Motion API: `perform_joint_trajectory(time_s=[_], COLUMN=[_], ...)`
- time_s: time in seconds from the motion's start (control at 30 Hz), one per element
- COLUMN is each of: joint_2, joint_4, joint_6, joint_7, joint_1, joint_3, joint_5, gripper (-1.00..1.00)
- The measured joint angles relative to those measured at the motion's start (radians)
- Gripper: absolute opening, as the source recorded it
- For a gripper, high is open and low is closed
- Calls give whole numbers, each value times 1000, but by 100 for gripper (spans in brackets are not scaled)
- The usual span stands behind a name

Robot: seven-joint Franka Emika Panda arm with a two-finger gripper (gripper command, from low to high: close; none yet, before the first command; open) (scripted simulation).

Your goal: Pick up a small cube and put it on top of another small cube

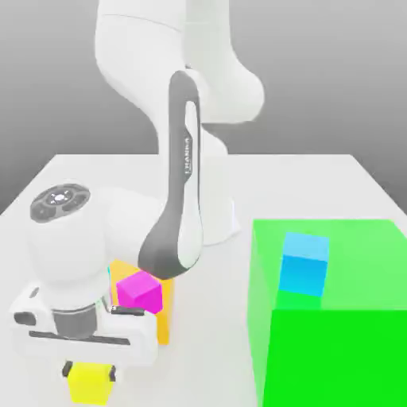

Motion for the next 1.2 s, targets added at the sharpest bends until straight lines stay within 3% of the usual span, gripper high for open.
perform_joint_trajectory(time_s=[0.13,0.27,0.47,0.83,1.0,1.03,1.2], joint_2=[-18,-152,-358,-756,-643,-617,-617], joint_4=[-4,-36,-142,-349,-398,-404,-404], joint_6=[-14,-115,-220,-390,-227,-195,-195], joint_7=[7,63,202,584,605,603,603], joint_1=[6,43,72,-8,-13,-12,-12], joint_3=[-8,-58,-72,23,27,26,26], joint_5=[-11,-77,-103,-302,-305,-302,-302], gripper=[-100,-100,-100,-100,-100,100,100])
